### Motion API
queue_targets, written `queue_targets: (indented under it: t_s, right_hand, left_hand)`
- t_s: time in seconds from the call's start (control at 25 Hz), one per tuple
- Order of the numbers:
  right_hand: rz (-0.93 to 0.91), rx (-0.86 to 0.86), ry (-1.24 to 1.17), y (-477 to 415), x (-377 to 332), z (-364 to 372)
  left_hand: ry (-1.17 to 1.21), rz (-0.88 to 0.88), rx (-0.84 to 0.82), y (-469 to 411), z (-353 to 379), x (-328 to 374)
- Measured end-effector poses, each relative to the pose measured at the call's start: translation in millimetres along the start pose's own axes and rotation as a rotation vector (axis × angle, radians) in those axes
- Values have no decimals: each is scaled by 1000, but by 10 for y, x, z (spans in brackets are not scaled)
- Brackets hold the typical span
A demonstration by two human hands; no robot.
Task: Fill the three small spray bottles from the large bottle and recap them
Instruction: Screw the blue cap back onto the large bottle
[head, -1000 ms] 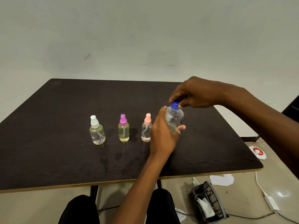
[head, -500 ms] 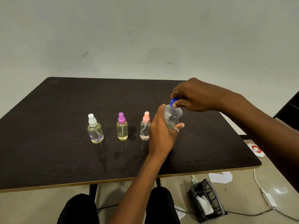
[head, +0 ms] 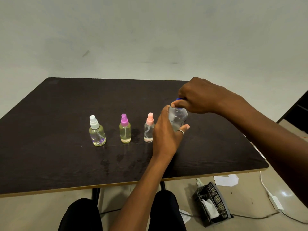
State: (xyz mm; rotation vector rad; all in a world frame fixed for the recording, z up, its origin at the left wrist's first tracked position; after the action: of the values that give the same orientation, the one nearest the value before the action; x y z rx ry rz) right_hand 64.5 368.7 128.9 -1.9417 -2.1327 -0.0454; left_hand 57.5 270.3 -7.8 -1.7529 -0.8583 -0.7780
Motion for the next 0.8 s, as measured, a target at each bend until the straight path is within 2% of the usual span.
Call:
queue_targets:
  t_s: [0.8]
  right_hand:
    - [230,91,104,44,-131,-70]
  left_hand:
    - [-10,5,7,2,-9,0]
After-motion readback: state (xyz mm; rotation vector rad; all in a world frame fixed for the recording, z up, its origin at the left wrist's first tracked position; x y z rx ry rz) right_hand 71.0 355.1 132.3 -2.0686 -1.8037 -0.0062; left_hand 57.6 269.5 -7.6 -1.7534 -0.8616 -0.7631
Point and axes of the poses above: each hand's wrist, its own y-axis away from the middle knuckle, its own z-axis out of the palm, x = y × z, the point moved 4 cm from there along -y, towards the middle knuckle
